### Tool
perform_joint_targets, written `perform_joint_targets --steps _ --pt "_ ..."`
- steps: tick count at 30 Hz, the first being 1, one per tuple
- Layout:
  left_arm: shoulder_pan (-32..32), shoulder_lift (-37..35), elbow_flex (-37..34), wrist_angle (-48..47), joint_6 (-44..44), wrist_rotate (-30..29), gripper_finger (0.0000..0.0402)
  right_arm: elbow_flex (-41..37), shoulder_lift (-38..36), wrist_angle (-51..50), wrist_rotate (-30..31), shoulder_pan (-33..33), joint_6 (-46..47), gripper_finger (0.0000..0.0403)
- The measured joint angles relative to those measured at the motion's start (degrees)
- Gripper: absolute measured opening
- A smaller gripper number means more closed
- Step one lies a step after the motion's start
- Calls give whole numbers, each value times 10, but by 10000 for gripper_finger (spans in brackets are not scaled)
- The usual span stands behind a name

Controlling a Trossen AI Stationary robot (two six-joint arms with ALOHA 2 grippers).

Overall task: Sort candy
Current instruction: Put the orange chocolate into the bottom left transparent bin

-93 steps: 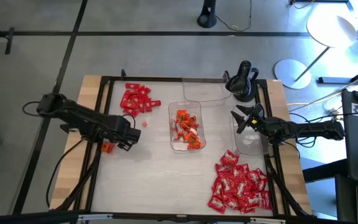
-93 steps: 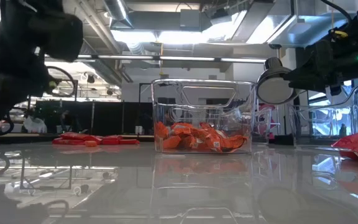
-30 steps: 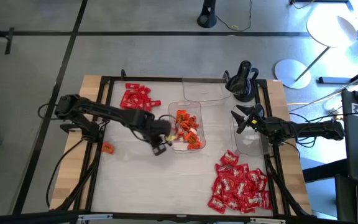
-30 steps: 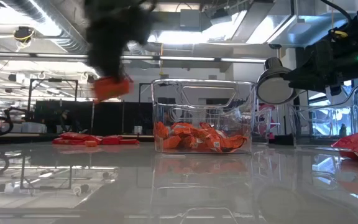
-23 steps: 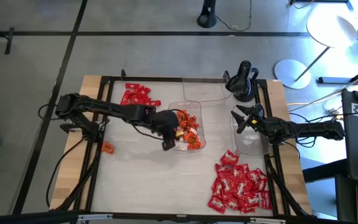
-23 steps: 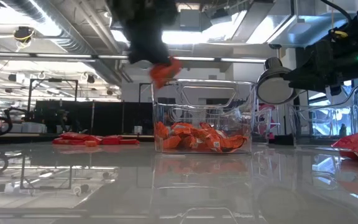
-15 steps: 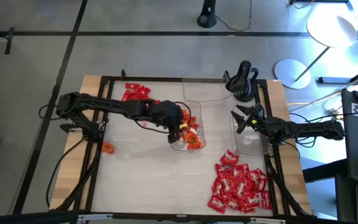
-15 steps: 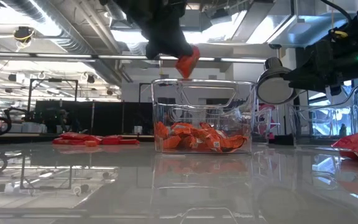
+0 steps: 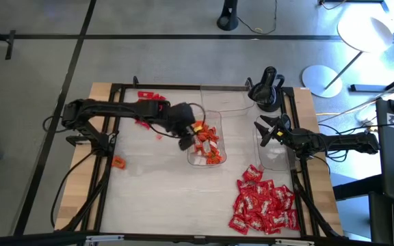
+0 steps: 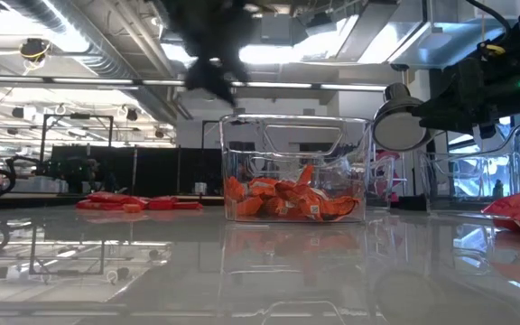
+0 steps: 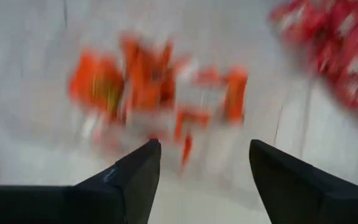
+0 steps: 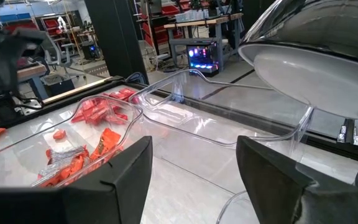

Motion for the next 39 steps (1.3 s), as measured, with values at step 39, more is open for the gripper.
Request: perform_joint_targets --steps 39 --pt "-214 -3 -387 -243 -138 104 229 0 0 0 0 0 -4 230"
